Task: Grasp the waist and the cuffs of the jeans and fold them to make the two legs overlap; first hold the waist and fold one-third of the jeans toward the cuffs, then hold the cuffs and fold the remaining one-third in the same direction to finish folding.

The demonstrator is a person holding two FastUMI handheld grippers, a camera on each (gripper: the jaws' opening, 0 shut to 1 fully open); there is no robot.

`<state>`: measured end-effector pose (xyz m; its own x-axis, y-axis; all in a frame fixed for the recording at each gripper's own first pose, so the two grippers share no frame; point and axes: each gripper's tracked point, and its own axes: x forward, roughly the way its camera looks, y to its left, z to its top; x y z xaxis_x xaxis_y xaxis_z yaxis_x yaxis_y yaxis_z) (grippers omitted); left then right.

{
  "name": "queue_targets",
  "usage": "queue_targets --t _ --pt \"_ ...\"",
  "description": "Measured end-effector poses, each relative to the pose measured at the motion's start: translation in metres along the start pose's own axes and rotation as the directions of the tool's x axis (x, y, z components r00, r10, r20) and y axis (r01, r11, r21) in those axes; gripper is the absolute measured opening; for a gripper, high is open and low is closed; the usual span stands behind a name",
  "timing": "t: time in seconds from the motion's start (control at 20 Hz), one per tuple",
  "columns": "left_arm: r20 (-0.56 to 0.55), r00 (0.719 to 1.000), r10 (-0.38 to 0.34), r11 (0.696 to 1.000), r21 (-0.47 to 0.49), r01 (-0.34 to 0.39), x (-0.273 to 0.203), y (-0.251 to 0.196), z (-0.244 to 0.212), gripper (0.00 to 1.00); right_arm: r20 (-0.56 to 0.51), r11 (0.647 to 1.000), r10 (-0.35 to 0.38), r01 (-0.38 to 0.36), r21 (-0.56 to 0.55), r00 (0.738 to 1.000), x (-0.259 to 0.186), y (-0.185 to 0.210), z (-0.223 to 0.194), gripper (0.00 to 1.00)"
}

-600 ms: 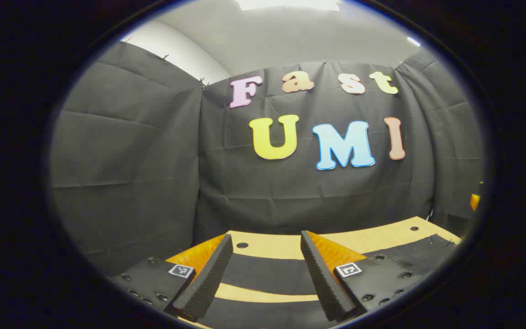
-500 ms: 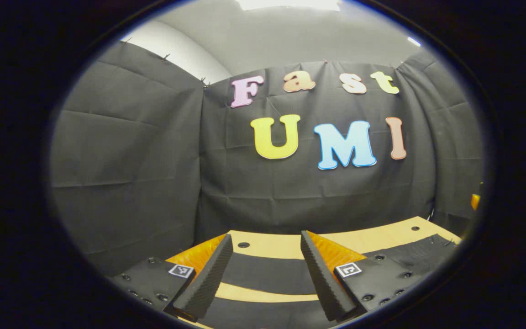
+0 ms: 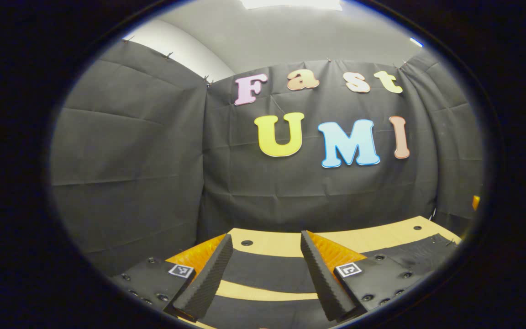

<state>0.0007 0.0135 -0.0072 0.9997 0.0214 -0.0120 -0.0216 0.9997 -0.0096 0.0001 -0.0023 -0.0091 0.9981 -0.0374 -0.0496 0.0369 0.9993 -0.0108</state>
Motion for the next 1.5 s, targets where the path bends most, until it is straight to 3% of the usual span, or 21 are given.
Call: queue_targets --t 0.25,0.45,0.55,0.65,0.85,1.0,1.15,1.25,1.4,1.5 --pt "-0.010 1.000 0.016 1.000 -0.026 -0.017 0.000 0.013 -0.003 0.99 -0.008 1.000 0.005 -0.005 0.020 1.000 0.003 0.006 0.000 0.94" --pt "-0.106 0.994 0.024 0.992 -0.118 -0.036 0.005 0.034 -0.032 0.96 -0.110 0.999 -0.021 0.026 0.043 0.994 0.009 0.000 -0.027 0.94" --pt "-0.185 0.982 0.047 0.975 -0.203 -0.085 0.008 0.056 -0.055 0.96 -0.184 0.997 -0.032 0.045 0.070 0.982 0.010 -0.005 -0.046 0.94" --pt "-0.276 0.958 0.078 0.937 -0.309 -0.165 0.007 0.082 -0.080 0.97 -0.273 0.990 -0.023 0.059 0.125 0.962 0.012 -0.008 -0.068 0.95" --pt "-0.466 0.872 0.150 0.819 -0.435 -0.373 -0.009 0.149 -0.144 0.97 -0.457 0.965 0.013 0.108 0.239 0.890 0.013 -0.015 -0.120 0.94" --pt "-0.578 0.800 0.158 0.703 -0.503 -0.502 -0.031 0.183 -0.188 0.97 -0.565 0.927 0.057 0.166 0.335 0.823 0.017 -0.016 -0.154 0.94" --pt "-0.669 0.727 0.156 0.547 -0.554 -0.627 -0.051 0.215 -0.229 0.97 -0.667 0.845 0.144 0.260 0.467 0.731 0.009 -0.015 -0.189 0.93" --pt "-0.705 0.691 0.157 0.463 -0.566 -0.682 -0.061 0.241 -0.257 0.98 -0.694 0.791 0.173 0.321 0.521 0.699 0.007 -0.023 -0.209 0.94" --pt "-0.750 0.644 0.152 0.366 -0.562 -0.741 -0.072 0.265 -0.285 0.98 -0.733 0.737 0.189 0.399 0.546 0.654 0.010 -0.031 -0.232 0.95" --pt "-0.782 0.608 0.137 0.318 -0.547 -0.774 -0.072 0.276 -0.306 0.98 -0.752 0.679 0.194 0.467 0.566 0.630 0.013 -0.039 -0.243 0.95"
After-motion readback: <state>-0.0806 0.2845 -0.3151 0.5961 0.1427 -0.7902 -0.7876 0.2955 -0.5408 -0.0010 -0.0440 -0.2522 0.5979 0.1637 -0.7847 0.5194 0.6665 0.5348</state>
